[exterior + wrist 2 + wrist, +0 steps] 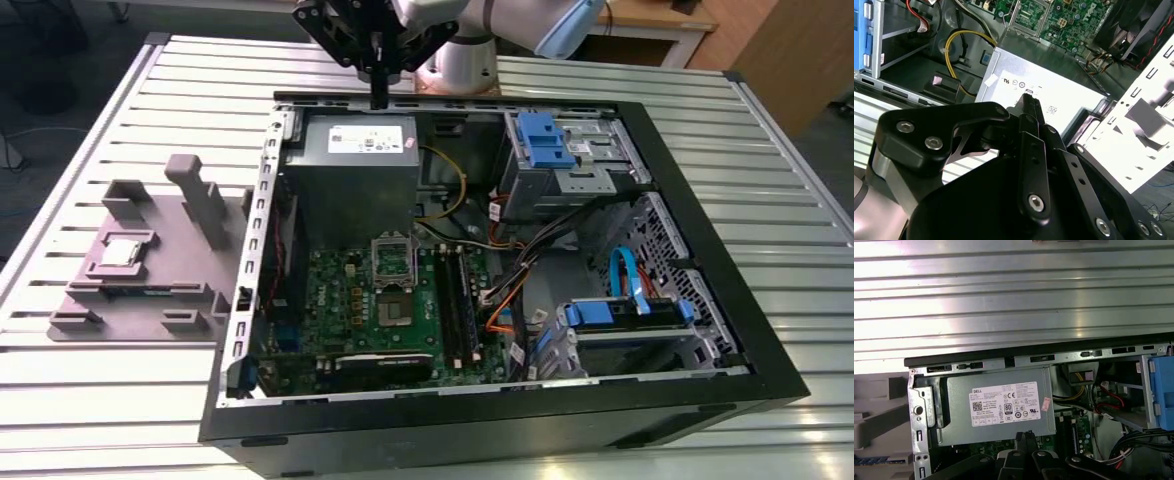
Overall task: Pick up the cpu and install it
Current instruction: 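Reach for the cpu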
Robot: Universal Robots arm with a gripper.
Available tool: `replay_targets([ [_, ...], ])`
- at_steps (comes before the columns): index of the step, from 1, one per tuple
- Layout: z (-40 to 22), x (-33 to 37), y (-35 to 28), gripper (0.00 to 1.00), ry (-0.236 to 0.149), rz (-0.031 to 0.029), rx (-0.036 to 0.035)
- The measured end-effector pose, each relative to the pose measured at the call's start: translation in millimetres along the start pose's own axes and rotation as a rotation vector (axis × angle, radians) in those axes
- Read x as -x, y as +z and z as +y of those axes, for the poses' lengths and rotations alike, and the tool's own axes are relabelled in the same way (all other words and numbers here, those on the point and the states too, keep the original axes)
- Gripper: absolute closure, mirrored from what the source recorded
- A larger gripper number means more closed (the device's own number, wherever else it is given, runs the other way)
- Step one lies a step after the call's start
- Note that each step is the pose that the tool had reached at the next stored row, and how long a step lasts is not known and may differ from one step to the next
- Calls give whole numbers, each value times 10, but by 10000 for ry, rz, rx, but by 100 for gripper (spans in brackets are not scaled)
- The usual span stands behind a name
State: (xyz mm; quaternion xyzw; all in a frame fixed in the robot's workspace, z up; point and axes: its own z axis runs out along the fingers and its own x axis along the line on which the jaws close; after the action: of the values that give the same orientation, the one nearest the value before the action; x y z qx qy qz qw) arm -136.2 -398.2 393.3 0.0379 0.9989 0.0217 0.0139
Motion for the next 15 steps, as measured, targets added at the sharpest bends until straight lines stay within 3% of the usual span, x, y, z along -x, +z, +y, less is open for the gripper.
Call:
replay_targets([
  [15, 6, -149, -3, 89, -2, 0, 0],
])
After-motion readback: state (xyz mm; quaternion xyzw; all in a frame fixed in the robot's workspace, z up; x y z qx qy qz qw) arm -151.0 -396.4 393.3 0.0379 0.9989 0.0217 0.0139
